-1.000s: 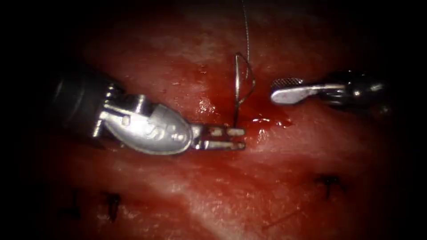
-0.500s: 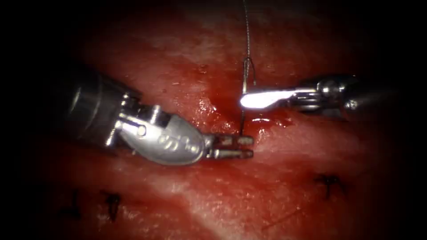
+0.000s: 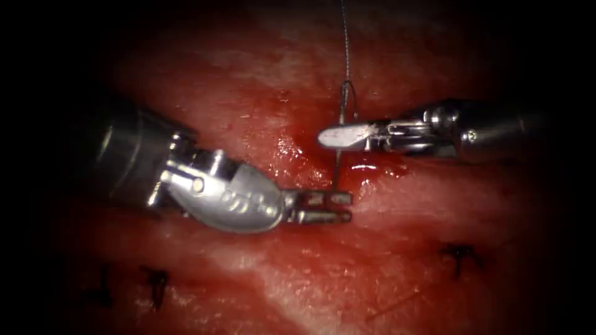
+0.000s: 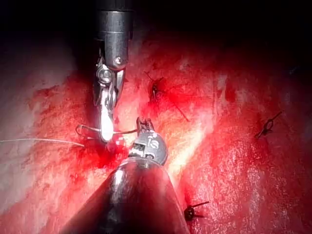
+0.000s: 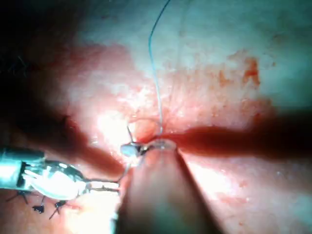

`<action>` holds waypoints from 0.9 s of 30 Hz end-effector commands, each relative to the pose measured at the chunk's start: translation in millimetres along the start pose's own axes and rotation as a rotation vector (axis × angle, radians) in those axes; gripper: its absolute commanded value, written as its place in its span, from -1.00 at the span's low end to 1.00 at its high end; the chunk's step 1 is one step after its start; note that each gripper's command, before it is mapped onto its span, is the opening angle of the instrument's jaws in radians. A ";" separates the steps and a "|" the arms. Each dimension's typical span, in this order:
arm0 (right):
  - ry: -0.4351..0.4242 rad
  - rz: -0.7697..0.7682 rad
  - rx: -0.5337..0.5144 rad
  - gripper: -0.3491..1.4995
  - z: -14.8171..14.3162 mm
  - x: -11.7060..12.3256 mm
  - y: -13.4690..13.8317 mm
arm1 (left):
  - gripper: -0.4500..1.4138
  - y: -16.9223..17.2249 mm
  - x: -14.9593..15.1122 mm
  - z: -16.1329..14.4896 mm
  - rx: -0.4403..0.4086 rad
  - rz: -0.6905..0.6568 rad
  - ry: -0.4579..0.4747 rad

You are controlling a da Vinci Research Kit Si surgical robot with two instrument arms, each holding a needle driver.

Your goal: Wound Closure

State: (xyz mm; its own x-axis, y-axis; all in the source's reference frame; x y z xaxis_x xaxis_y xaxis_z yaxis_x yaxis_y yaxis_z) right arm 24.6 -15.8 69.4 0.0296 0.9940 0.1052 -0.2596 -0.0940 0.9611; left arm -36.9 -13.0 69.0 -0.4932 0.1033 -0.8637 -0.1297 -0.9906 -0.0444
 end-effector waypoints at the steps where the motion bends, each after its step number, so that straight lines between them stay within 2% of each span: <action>1: 0.013 -0.092 -0.021 -1.00 0.1 -0.2 0.9 | 0.19 0.3 0.0 0.6 -0.010 -0.103 0.009; 2: 0.013 -0.092 -0.021 -1.00 0.1 -0.2 0.9 | 0.19 0.3 0.0 0.6 -0.010 -0.103 0.009; 5: 0.039 -0.185 -0.043 -1.00 -0.7 0.4 1.6 | 0.44 -0.4 0.5 0.2 -0.026 -0.241 0.019; 8: 0.076 -0.313 -0.041 -1.00 -1.4 1.2 2.3 | 0.39 -1.0 1.1 -0.7 -0.077 -0.365 0.038; 9: 0.076 -0.313 -0.041 -1.00 -1.4 1.2 2.3 | 0.39 -1.0 1.1 -0.7 -0.077 -0.365 0.038; 10: 0.097 -0.394 -0.041 -1.00 -1.6 1.6 2.6 | 0.26 -1.2 1.2 -1.3 -0.104 -0.406 0.049; 11: 0.097 -0.394 -0.041 -1.00 -1.6 1.6 2.6 | 0.26 -1.2 1.2 -1.3 -0.104 -0.406 0.049; 13: 0.124 -0.510 -0.035 -1.00 -1.8 2.0 2.8 | -0.15 -1.4 0.6 -2.8 -0.182 -0.445 0.077; 14: 0.124 -0.510 -0.035 -1.00 -1.8 2.0 2.8 | -0.15 -1.4 0.6 -2.8 -0.182 -0.445 0.077; 15: 0.146 -0.590 -0.028 -1.00 -1.8 2.3 2.7 | -0.44 -1.7 -0.3 -3.1 -0.223 -0.443 0.082; 17: 0.149 -0.613 -0.028 -1.00 -1.9 2.3 2.7 | -0.51 -1.8 -0.6 -3.0 -0.232 -0.444 0.072; 18: 0.151 -0.653 -0.031 -1.00 -1.9 2.4 2.6 | -0.62 -2.0 -1.4 -2.5 -0.248 -0.464 0.052; 19: 0.151 -0.653 -0.031 -1.00 -1.9 2.4 2.6 | -0.62 -2.0 -1.4 -2.5 -0.248 -0.464 0.052; 21: 0.158 -0.717 -0.032 -1.00 -2.0 2.4 2.6 | -0.82 -2.7 -3.3 -1.0 -0.279 -0.489 -0.015; 24: 0.163 -0.764 -0.033 -1.00 -2.0 2.4 2.5 | -0.93 -3.5 -5.0 0.4 -0.264 -0.501 -0.092; 25: 0.170 -0.792 -0.032 -1.00 -2.0 2.5 2.3 | -0.98 -4.2 -7.0 2.0 -0.241 -0.541 -0.163; 27: 0.175 -0.808 -0.030 -1.00 -2.0 2.4 2.2 | -0.98 -4.4 -7.9 2.7 -0.226 -0.549 -0.199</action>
State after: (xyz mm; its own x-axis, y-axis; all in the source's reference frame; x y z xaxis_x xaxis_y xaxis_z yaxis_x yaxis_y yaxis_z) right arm 21.4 -12.7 70.9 0.0678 0.7517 -0.6560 -0.2513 0.6492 0.7179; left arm -34.2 -8.6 76.8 -0.5604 0.5913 -0.5799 -0.2336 -0.7846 -0.5744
